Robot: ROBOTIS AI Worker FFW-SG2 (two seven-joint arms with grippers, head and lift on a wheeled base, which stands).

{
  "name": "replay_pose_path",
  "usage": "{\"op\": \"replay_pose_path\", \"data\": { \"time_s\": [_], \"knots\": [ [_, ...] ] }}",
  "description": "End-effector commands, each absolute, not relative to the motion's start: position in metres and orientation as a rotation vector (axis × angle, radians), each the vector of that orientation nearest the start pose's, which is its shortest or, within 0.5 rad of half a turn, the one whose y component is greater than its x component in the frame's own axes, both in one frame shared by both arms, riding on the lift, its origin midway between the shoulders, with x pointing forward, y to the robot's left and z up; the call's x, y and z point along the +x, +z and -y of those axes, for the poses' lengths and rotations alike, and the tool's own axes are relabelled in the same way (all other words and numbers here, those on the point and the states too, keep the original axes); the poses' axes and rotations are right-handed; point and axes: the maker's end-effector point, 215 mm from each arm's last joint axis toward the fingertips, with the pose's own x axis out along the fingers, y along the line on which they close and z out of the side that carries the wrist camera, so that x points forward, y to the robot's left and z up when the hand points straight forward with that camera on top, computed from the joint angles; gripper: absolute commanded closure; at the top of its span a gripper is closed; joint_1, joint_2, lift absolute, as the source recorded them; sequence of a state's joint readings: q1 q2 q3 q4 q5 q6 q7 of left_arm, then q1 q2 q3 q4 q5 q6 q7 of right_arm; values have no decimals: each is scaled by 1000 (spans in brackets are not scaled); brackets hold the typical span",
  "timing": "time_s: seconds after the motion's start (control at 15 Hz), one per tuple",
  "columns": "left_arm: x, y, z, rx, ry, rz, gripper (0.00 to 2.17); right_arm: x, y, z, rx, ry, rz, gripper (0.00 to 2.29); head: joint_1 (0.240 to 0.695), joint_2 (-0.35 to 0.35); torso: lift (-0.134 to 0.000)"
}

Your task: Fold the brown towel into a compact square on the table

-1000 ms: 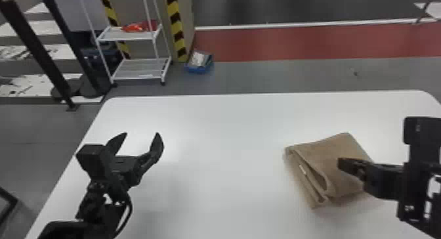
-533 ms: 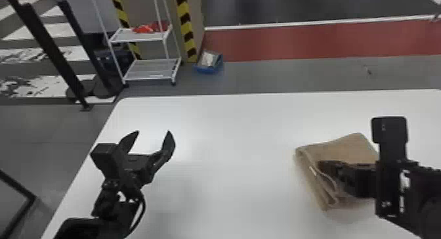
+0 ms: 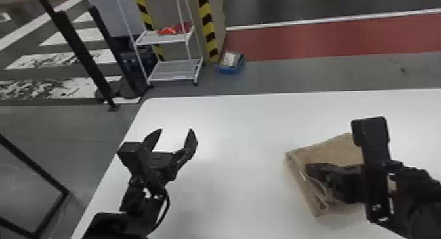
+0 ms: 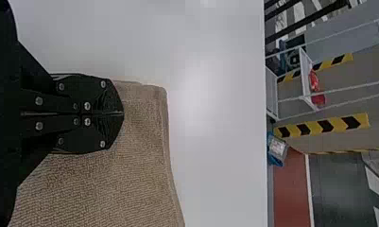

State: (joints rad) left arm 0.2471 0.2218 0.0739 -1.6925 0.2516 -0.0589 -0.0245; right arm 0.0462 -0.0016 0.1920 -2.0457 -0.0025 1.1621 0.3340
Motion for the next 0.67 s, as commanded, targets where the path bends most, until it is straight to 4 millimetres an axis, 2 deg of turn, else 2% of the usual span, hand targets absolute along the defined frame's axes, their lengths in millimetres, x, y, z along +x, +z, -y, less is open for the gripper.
{"op": "replay_pose_path", "data": {
  "time_s": [0.0,0.13,0.2,0.27,0.33,0.47,0.6],
  "knots": [
    [517,-377,-328,-18,25,-52,87,456,-429,33,42,560,-745,2040,695,286,-125],
    [517,-376,-335,-20,37,-51,87,443,-428,13,32,609,-744,2040,695,313,-125],
    [517,-376,-339,-23,45,-50,87,437,-427,8,37,626,-743,2040,695,324,-125],
    [517,-374,-341,-22,48,-48,87,440,-415,7,46,635,-703,2040,695,350,-125],
    [516,-376,-342,-25,50,-50,87,445,-403,16,63,622,-656,2040,695,350,-125],
    [516,-376,-342,-24,48,-51,87,450,-377,55,117,566,-594,2040,695,350,-125],
    [518,-375,-343,-24,47,-49,87,427,-384,96,165,500,-654,2040,695,334,-125]
  ]
}}
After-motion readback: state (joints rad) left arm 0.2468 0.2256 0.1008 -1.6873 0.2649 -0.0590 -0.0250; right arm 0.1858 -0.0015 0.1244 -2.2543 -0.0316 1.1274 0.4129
